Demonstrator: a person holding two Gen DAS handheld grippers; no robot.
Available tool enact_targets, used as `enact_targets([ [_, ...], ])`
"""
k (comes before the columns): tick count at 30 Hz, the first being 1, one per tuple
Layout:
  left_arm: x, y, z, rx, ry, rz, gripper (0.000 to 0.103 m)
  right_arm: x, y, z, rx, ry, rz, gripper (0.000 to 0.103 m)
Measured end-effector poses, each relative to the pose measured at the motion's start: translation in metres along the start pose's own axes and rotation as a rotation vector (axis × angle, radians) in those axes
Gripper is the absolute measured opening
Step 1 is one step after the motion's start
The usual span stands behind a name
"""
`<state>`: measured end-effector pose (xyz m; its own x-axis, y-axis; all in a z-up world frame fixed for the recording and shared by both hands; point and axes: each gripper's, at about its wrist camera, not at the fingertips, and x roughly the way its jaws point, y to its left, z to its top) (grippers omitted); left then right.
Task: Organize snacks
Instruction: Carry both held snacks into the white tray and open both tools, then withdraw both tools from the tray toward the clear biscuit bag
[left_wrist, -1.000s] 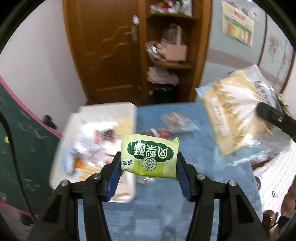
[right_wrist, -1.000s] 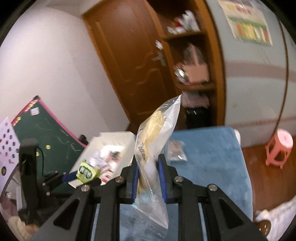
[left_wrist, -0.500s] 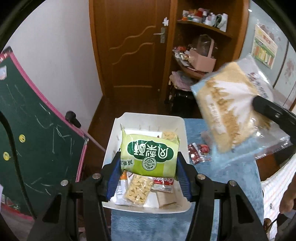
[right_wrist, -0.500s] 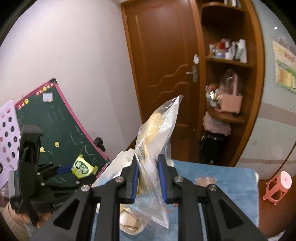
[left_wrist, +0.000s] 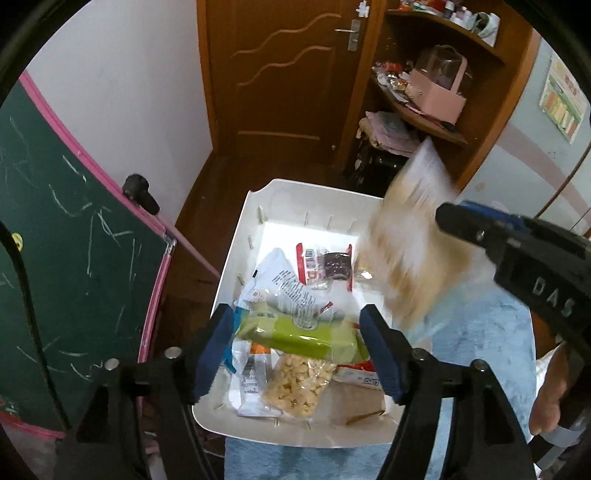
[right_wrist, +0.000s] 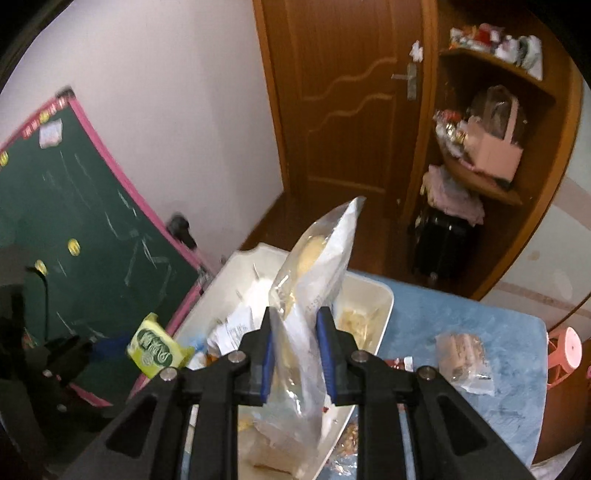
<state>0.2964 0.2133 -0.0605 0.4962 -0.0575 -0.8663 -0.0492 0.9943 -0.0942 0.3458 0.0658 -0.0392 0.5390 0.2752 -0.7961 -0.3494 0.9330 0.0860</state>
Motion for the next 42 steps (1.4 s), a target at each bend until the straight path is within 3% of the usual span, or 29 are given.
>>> enact_targets([
  [9,-0.002,0.006,-0.008,0.0,0.0,0.02,0.077,-0.003,0.01,-0.013,-0.051,0.027,0.045,0.024],
  [21,-0.051,-0.014,-0.021,0.036,-0.052,-0.003,0.077,-0.051,-0.007,-0.036,-0.058,0.006,0.071,0.024],
  [30,-0.107,-0.059,-0.035,0.095,-0.121,-0.043,0.079,-0.124,-0.039,-0.07,-0.038,-0.062,0.05,0.024],
  [38,-0.144,-0.129,-0.056,0.197,-0.163,-0.093,0.082,-0.177,-0.076,-0.095,-0.029,-0.114,0.005,0.024],
  [39,-0.147,-0.137,-0.058,0.208,-0.167,-0.093,0.083,-0.181,-0.079,-0.097,-0.027,-0.118,0.004,0.026],
  [42,-0.152,-0.166,-0.062,0.24,-0.174,-0.103,0.09,-0.197,-0.1,-0.107,-0.011,-0.153,-0.034,0.05],
])
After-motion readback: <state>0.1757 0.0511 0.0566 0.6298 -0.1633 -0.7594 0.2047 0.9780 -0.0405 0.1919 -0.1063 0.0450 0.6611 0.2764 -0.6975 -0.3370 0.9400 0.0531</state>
